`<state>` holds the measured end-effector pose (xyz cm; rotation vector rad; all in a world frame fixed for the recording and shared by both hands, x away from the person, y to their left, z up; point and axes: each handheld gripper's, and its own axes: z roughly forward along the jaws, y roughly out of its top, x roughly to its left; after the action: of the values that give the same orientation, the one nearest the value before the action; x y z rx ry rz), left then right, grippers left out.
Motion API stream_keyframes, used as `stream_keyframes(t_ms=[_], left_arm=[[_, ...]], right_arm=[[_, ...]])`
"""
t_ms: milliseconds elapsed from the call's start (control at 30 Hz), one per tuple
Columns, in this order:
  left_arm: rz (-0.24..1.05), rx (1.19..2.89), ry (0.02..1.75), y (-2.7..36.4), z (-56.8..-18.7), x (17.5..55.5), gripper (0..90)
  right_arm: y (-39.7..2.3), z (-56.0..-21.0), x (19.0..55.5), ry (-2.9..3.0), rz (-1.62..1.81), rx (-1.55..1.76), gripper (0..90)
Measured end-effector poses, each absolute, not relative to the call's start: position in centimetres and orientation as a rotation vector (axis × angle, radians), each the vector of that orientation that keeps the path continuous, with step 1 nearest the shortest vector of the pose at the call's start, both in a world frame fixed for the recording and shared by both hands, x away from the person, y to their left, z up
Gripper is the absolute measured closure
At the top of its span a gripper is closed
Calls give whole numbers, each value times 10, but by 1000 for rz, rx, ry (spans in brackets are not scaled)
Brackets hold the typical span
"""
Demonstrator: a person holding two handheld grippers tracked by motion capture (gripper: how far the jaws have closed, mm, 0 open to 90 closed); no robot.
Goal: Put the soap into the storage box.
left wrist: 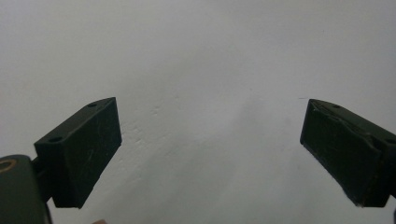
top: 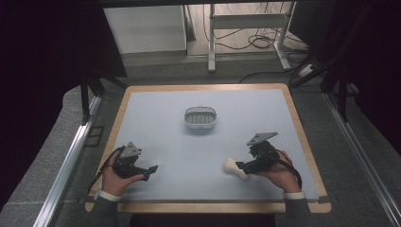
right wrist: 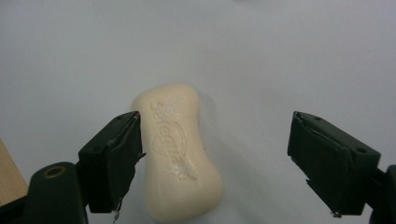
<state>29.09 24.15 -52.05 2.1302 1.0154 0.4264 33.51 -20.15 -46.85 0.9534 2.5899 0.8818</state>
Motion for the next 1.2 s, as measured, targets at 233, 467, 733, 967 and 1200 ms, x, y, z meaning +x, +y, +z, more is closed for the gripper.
stream_keyframes(t_ms=[233, 467, 733, 967, 1200], left_arm=[[428, 2125, 1019, 241, -520, 290, 57], [426, 2136, 1010, 239, -520, 289, 57], [424, 2136, 1012, 240, -521, 290, 57], [429, 2135, 1003, 240, -521, 290, 55], [426, 2138, 1005, 241, -522, 290, 55]], right_arm=[[-189, -468, 336, 2667, 768, 909, 208], [-176, -476, 337, 2769, 669, 871, 293], [-164, -483, 341, 2824, 559, 853, 313], [-152, -488, 346, 2855, 451, 796, 339], [-149, -493, 348, 2884, 391, 769, 361]])
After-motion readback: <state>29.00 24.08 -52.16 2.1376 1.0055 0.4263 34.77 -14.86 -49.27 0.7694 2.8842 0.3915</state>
